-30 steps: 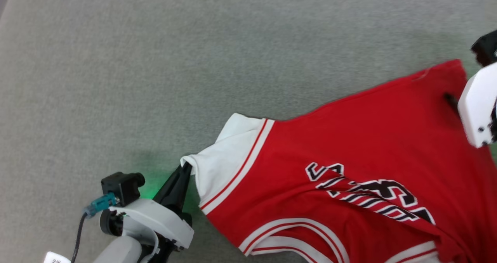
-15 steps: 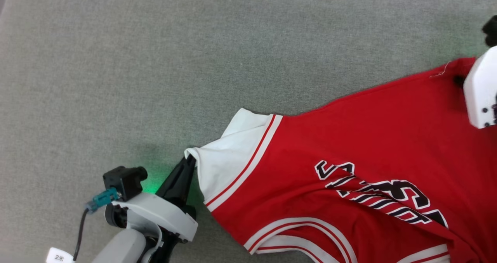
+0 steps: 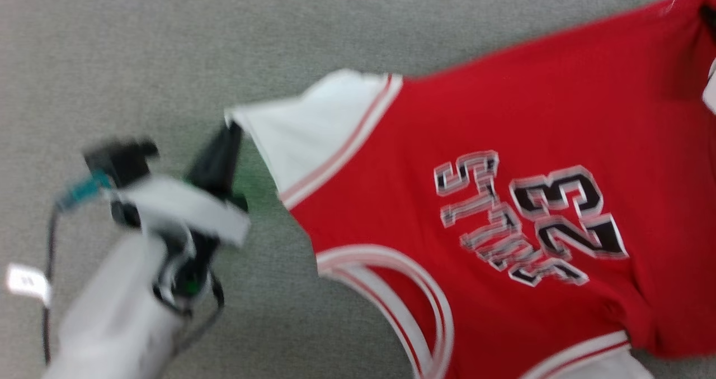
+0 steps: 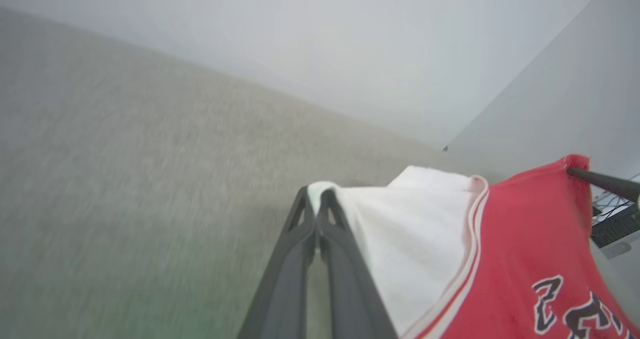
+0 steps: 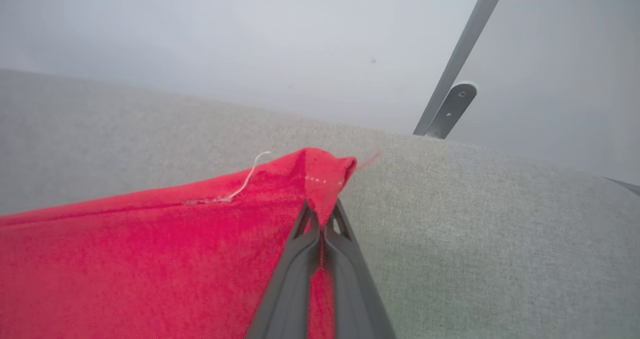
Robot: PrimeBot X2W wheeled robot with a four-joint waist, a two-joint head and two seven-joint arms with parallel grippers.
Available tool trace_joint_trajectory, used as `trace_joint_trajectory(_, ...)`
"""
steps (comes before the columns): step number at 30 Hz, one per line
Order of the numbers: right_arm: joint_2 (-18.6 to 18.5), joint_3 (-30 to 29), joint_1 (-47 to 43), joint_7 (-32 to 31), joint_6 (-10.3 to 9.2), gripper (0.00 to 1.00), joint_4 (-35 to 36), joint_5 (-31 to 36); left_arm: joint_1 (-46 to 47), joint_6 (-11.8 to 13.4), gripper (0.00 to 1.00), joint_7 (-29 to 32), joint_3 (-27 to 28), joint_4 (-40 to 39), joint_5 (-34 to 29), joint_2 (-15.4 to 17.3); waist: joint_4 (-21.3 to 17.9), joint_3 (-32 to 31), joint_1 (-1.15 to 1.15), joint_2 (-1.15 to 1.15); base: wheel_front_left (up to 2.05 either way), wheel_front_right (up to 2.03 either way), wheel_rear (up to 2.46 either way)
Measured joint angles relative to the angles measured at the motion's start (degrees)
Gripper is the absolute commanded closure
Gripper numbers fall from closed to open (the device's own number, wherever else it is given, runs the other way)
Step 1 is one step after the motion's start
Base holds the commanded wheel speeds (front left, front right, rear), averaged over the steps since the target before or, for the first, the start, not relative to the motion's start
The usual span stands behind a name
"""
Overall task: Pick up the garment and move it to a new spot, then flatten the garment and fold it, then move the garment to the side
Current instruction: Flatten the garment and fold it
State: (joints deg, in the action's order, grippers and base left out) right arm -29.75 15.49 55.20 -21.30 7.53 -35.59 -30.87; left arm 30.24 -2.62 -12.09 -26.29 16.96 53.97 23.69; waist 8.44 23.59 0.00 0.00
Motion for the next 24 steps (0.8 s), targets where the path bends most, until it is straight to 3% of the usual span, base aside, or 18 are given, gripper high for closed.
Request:
trace_joint_trajectory(9, 6.3, -10.5, 15.6, 11.4, 0.02, 1.0, -9.8, 6.2, 28.1, -3.0, 1.0, 2.5, 5.2, 16.1, 3.3, -1.6, -2.4, 2.7, 0.0, 0.0, 0.0, 0.0, 0.0)
trace_joint_trajectory(14, 11.1, -15.3, 26.5, 17.4, 0.1, 1.0, -14.6, 8.5, 45.6, -2.5, 1.0, 0.8, 7.2, 28.8, 1.7, -1.7, -4.2, 4.8, 0.0, 0.0, 0.0, 0.0, 0.0)
trace_joint_trajectory(19, 14.2, -17.4, 36.3, 21.8, 0.11, 1.0, -18.9, 10.8, 61.0, -2.7, 1.0, -2.1, 10.9, 35.9, 1.3, -1.8, -6.5, 5.9, 0.0, 0.0, 0.0, 0.0, 0.0)
trace_joint_trajectory(24, 15.0, -18.2, 41.8, 26.7, 0.19, 1.0, -22.8, 13.5, 68.4, -3.7, 1.0, -2.6, 12.3, 39.1, -1.8, -1.5, -8.0, 5.3, 0.0, 0.0, 0.0, 0.0, 0.0)
